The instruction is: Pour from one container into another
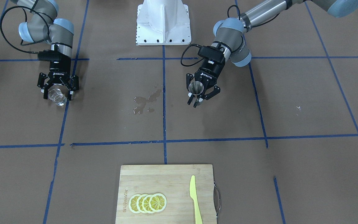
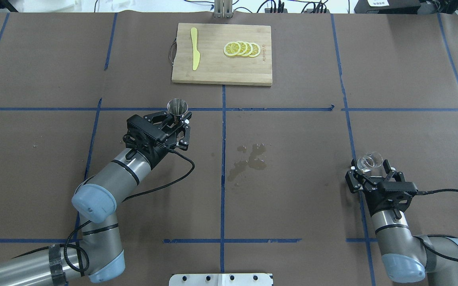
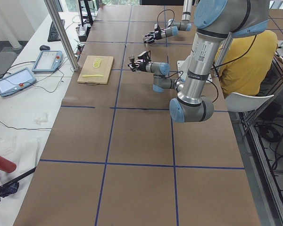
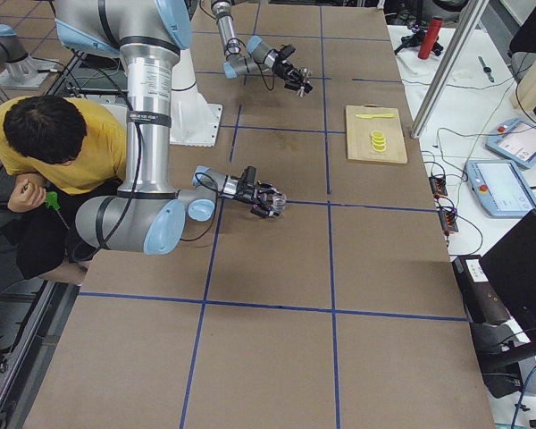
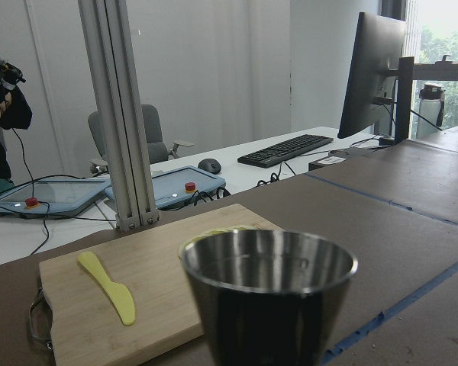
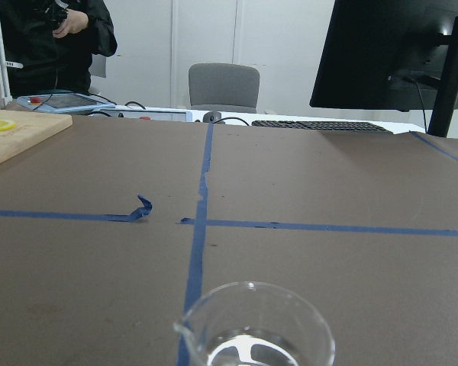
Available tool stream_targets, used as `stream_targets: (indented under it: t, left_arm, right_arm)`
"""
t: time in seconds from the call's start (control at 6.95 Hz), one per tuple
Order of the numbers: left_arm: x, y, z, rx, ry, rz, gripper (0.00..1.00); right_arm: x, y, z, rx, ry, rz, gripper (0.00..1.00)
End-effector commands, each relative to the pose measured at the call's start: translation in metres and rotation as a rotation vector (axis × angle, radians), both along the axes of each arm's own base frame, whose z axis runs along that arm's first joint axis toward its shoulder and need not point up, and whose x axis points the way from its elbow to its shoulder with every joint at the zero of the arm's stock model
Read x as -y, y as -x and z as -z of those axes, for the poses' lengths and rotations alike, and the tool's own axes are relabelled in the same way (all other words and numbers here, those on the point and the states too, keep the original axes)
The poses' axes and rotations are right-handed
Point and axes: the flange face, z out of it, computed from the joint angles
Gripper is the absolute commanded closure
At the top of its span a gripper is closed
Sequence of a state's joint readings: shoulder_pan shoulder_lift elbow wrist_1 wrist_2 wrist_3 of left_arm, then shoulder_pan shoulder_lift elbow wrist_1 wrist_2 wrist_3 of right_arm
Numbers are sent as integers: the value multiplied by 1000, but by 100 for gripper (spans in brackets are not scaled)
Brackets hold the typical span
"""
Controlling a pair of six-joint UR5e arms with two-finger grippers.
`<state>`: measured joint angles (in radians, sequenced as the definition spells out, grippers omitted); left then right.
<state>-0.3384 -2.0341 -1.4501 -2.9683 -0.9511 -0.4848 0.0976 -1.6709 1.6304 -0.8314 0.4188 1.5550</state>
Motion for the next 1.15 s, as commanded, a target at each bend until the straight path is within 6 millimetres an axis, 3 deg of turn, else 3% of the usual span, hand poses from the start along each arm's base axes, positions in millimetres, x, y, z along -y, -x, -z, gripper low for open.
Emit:
stream_targets:
  t: [0.0,0.43,0.58,0.72,1.01]
  left_arm:
    - [0,0,0,0,0,-1,100]
    - [-1,-1,-1,2,1,-2,100]
    - [-1,-1,0,0,0,-2,100]
    - [-1,-1,-1,2,1,-2,100]
    - [-1,-1,0,-1,0,-2,100]
  right_arm:
    - [0,1,-1,-9,-1,2,4]
    - [2,9,2,-4,-2,1,4]
    - [3,8,-2,-9,-1,-2,10]
    - [4,8,-1,-8,-2,-4,27]
    - [4,8,-1,-6,-2,-3,72]
